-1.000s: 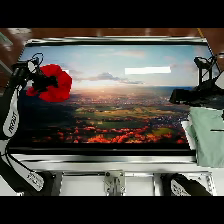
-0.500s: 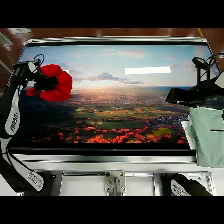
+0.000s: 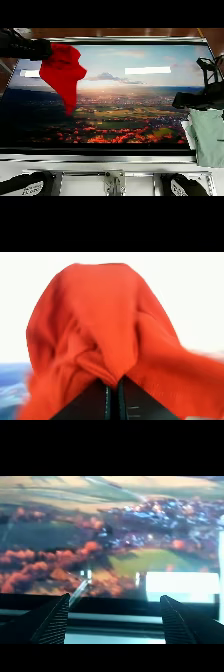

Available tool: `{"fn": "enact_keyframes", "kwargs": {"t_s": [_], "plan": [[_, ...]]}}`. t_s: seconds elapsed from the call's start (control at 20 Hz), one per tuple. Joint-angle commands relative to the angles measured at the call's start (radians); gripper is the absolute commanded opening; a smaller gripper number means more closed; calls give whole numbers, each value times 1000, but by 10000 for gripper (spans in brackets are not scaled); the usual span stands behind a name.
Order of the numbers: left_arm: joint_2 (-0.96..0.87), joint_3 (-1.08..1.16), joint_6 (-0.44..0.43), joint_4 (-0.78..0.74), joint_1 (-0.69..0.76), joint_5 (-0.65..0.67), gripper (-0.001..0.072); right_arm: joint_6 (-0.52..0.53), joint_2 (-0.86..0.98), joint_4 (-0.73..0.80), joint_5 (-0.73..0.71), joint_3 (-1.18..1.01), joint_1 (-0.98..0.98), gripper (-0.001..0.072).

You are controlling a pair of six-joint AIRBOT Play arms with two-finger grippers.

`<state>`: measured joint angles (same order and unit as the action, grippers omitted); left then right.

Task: Fold the shirts.

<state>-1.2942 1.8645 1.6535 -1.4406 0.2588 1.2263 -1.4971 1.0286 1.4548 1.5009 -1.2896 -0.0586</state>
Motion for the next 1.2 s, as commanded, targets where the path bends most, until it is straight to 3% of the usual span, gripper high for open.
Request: {"fn": "enact_keyframes", "kwargs": {"t_s": [0.0, 0.15, 0.4, 0.5, 0.55, 0.6, 0.65, 0.7, 0.8, 0.95, 1.05, 1.15], "plan": [[157, -5, 48, 1, 206, 58, 40, 20, -108, 77, 74, -2, -1, 679], [139, -84, 111, 1, 410, 40, 40, 25, -182, 98, 114, -2, -1, 679], [-39, -359, 259, 31, 698, -270, 41, 40, -196, 159, 159, -1, -1, 679], [-170, -383, 264, 122, 766, -367, 42, 40, -196, 158, 151, 2, -1, 679], [-228, -377, 263, 171, 780, -383, 85, 39, -194, 158, 152, 4, -1, 679], [-274, -369, 264, 219, 779, -373, 429, 40, -190, 158, 153, 4, -1, 680], [-298, -362, 267, 253, 761, -340, 691, 42, -185, 151, 151, 10, -1, 680], [-299, -361, 264, 259, 731, -285, 692, 47, -181, 151, 148, 26, -1, 680], [-261, -362, 174, 251, 637, -146, 691, 58, -167, 153, 131, 92, -1, 680], [-160, -376, 87, 153, 444, 76, 692, 85, -136, 148, 108, 253, -1, 680], [-77, -461, 87, 134, 306, 124, 692, 102, -107, 93, 88, 362, -38, 680], [18, -641, 90, 221, 204, 73, 692, 124, -78, 14, 55, 435, -125, 679]]}}
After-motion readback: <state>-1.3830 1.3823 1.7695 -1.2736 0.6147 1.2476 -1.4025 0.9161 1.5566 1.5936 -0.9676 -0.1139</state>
